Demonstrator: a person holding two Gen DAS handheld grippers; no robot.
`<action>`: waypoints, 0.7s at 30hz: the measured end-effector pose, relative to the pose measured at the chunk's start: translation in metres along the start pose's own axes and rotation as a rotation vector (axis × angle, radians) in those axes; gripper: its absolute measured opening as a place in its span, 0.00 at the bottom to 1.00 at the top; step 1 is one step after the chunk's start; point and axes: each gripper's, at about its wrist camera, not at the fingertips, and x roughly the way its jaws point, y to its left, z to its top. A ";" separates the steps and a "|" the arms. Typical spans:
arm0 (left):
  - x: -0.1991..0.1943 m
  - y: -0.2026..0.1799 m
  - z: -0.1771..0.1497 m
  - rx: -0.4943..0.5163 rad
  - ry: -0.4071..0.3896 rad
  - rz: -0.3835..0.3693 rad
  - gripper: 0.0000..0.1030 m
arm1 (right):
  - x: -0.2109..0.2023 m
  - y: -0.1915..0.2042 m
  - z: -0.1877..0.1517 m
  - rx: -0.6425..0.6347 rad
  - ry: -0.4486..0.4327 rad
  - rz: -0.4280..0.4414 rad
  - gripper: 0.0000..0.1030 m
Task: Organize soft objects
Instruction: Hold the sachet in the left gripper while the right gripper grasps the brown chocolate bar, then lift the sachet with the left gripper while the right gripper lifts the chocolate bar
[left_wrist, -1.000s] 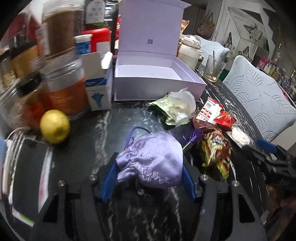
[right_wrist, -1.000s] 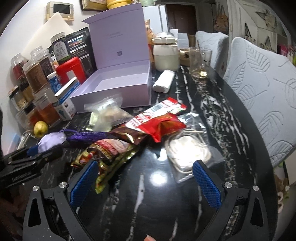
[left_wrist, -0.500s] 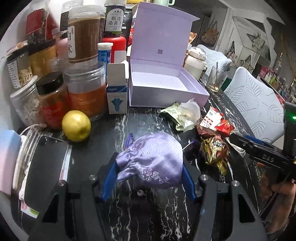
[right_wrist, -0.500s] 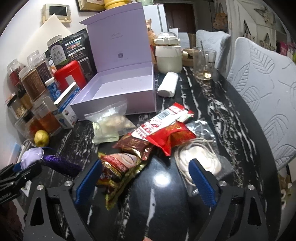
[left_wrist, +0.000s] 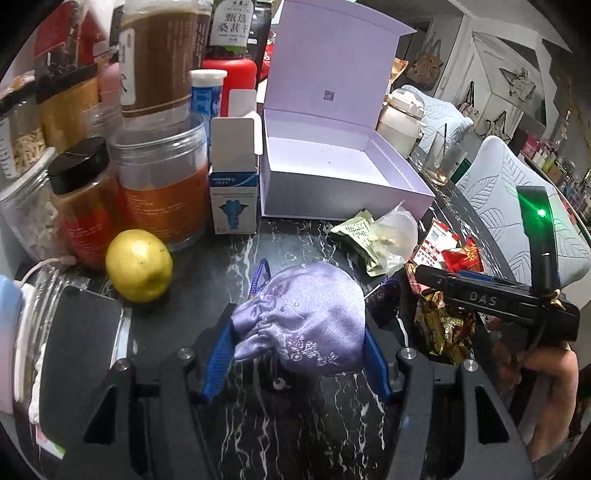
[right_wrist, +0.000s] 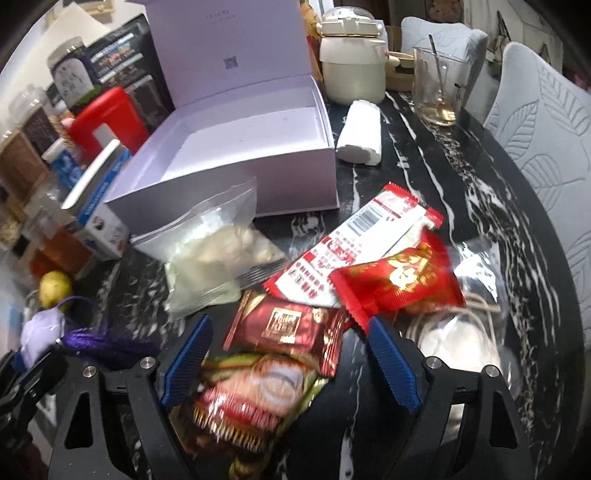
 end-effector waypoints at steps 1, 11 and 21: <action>0.002 0.000 0.001 0.002 0.003 -0.004 0.59 | 0.002 0.001 0.000 -0.006 0.003 -0.010 0.84; 0.017 0.004 0.000 -0.001 0.033 -0.029 0.59 | 0.010 0.011 -0.008 -0.062 -0.012 -0.063 0.49; 0.010 0.000 -0.002 0.003 0.024 -0.022 0.59 | -0.016 0.007 -0.011 -0.050 -0.105 0.005 0.14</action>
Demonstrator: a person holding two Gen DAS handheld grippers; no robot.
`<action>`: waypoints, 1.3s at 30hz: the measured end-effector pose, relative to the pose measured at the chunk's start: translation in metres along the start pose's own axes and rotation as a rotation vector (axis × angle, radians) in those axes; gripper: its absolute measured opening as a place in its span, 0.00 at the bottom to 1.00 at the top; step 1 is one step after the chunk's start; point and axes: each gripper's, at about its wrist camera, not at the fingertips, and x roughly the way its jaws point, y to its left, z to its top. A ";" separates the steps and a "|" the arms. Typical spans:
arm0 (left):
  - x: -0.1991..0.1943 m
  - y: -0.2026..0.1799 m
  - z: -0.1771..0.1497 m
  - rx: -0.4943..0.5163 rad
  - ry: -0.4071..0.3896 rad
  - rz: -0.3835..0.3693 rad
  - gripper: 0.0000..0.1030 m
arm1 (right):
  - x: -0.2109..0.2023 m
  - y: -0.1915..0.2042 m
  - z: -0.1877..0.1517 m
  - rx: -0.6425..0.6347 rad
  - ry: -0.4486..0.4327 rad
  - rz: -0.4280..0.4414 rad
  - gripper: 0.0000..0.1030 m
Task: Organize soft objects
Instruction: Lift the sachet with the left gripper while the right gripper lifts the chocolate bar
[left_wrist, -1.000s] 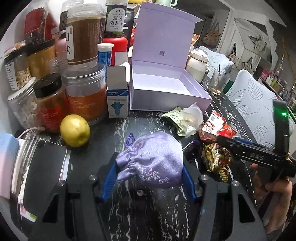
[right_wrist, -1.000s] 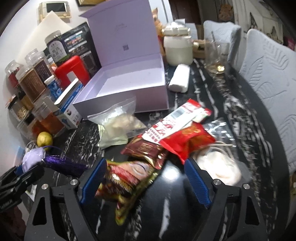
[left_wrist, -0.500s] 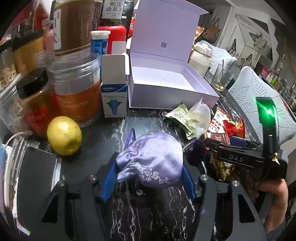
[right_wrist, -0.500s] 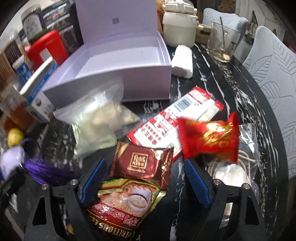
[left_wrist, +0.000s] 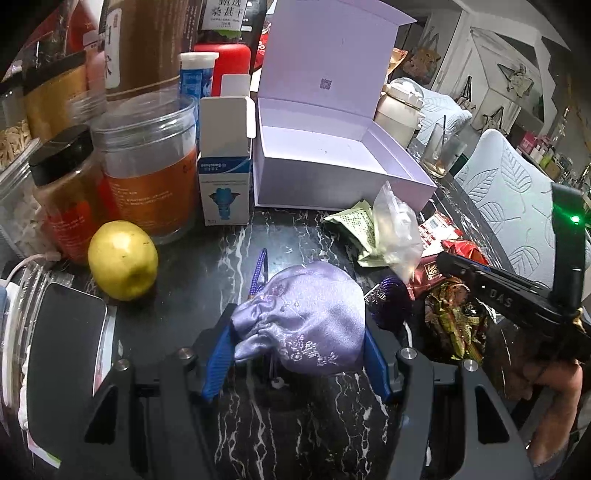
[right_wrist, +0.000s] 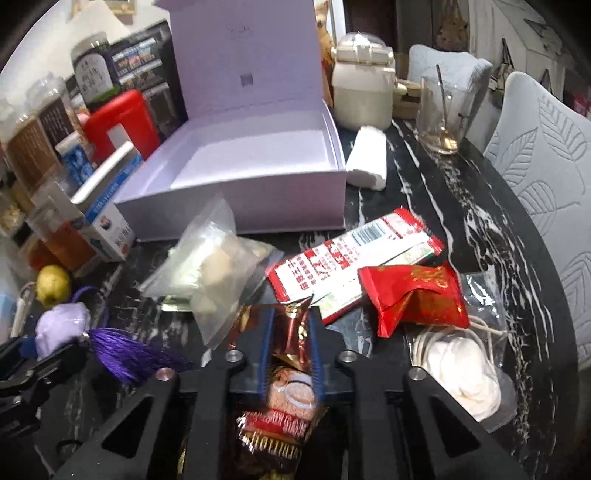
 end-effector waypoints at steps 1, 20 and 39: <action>-0.002 -0.002 -0.001 0.001 -0.004 0.000 0.59 | -0.003 0.000 0.000 0.002 -0.007 0.007 0.13; -0.067 -0.035 -0.020 0.048 -0.113 0.020 0.59 | -0.094 -0.008 -0.022 0.021 -0.186 0.105 0.10; -0.124 -0.066 -0.046 0.100 -0.193 0.051 0.59 | -0.170 -0.010 -0.080 -0.005 -0.242 0.156 0.10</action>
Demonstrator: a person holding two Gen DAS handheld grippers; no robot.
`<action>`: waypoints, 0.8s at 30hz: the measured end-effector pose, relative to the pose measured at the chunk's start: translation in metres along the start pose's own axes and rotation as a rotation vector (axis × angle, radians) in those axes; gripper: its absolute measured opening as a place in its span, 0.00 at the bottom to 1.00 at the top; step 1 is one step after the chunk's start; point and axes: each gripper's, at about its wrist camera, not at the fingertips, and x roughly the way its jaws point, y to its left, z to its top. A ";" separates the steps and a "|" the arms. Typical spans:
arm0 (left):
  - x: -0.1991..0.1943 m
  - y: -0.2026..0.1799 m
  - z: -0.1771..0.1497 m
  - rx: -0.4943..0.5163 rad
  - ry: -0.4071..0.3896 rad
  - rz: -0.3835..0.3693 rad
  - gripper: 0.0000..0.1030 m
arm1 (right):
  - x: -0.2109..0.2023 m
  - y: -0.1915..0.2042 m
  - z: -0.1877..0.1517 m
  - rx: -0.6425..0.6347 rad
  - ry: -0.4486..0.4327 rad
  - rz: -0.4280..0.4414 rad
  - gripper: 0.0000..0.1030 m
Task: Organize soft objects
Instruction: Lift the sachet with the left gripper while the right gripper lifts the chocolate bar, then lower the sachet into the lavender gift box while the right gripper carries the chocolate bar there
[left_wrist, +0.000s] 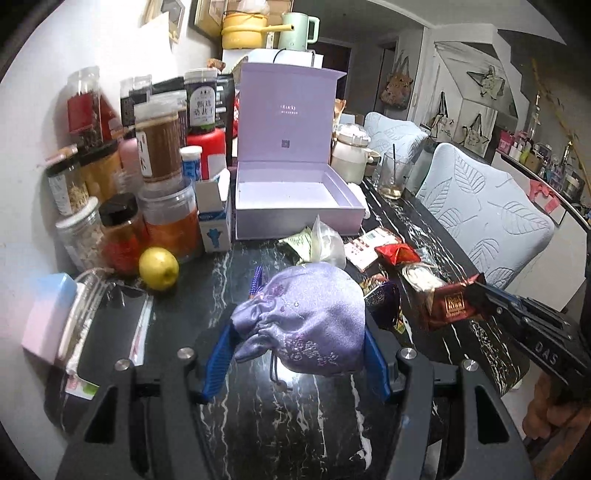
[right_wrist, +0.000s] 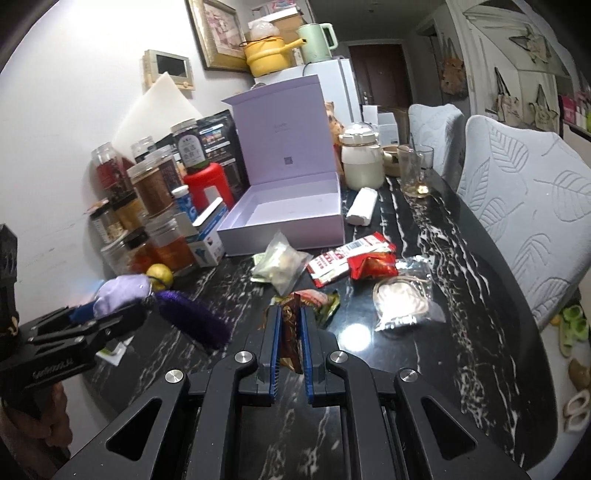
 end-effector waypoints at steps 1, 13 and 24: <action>-0.002 0.000 0.003 0.001 -0.007 0.000 0.59 | -0.002 0.001 0.001 -0.004 0.000 0.005 0.10; -0.002 -0.004 0.059 0.041 -0.107 0.002 0.59 | -0.018 0.014 0.042 -0.076 -0.089 0.044 0.10; 0.018 -0.020 0.127 0.082 -0.205 -0.020 0.59 | 0.009 0.010 0.097 -0.080 -0.146 0.071 0.10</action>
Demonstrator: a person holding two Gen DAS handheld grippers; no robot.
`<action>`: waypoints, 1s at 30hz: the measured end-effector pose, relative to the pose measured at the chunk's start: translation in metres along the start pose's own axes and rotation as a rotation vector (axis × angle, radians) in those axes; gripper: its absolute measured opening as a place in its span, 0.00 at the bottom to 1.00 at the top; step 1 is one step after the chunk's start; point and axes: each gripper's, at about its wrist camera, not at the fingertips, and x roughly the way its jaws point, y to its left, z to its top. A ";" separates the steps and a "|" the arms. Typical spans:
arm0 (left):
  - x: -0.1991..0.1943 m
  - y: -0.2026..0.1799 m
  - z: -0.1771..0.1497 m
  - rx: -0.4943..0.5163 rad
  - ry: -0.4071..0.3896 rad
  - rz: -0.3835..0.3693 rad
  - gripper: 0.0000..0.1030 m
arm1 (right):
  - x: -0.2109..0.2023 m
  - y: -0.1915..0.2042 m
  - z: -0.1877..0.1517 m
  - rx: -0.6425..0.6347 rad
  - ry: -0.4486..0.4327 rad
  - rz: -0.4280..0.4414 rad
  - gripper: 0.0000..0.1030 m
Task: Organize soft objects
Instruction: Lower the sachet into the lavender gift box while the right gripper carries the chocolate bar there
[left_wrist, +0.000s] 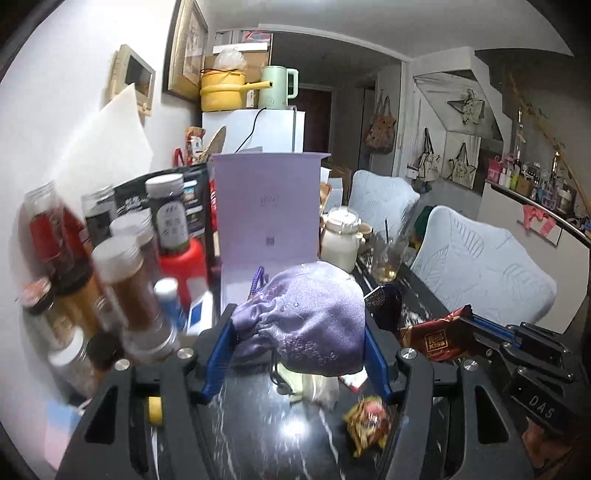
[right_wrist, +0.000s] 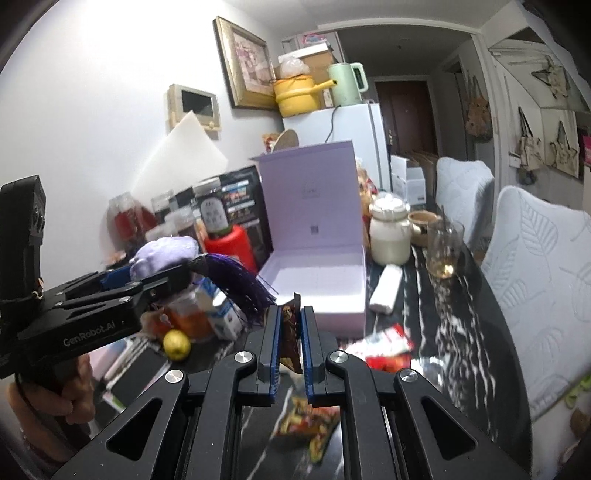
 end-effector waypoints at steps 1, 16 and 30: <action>0.004 -0.001 0.004 0.003 -0.004 0.002 0.59 | 0.002 -0.002 0.003 -0.001 -0.005 -0.001 0.10; 0.091 0.016 0.058 -0.026 -0.048 0.014 0.59 | 0.075 -0.021 0.067 -0.072 -0.030 0.019 0.10; 0.160 0.044 0.096 -0.056 -0.084 0.080 0.59 | 0.155 -0.030 0.125 -0.136 -0.070 0.051 0.10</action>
